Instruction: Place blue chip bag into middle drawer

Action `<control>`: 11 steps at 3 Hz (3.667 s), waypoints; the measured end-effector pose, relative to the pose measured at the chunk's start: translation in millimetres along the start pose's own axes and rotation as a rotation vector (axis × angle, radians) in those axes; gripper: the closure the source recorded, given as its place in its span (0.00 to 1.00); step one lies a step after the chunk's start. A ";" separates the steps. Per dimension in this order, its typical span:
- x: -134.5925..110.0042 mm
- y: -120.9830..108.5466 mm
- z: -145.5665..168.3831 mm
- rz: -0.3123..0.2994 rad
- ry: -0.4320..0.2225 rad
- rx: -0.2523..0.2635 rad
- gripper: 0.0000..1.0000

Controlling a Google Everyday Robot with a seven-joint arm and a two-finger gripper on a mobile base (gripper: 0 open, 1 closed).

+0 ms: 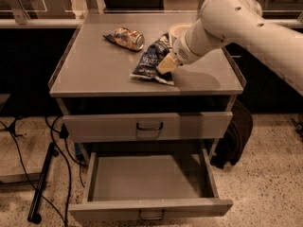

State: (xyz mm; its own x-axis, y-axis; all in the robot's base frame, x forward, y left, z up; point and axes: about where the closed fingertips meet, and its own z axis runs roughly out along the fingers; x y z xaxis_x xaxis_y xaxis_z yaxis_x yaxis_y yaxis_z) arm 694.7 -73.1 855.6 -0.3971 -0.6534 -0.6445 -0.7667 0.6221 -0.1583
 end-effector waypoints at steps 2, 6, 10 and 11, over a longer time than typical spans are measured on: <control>-2.7 0.9 -30.1 -0.027 -0.010 -0.017 1.00; 17.7 43.6 -99.9 -0.117 -0.007 -0.135 1.00; 81.1 96.9 -143.1 -0.063 0.057 -0.181 1.00; 119.1 115.6 -130.1 0.009 0.079 -0.194 1.00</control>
Offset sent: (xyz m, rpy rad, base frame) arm -0.0279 -0.0247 0.0463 0.0072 -0.0109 0.0591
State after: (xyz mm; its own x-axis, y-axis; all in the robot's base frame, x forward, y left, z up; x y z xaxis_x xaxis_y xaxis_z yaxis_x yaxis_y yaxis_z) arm 493.1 -135.1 857.9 -0.4372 -0.6848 -0.5831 -0.8427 0.5384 -0.0005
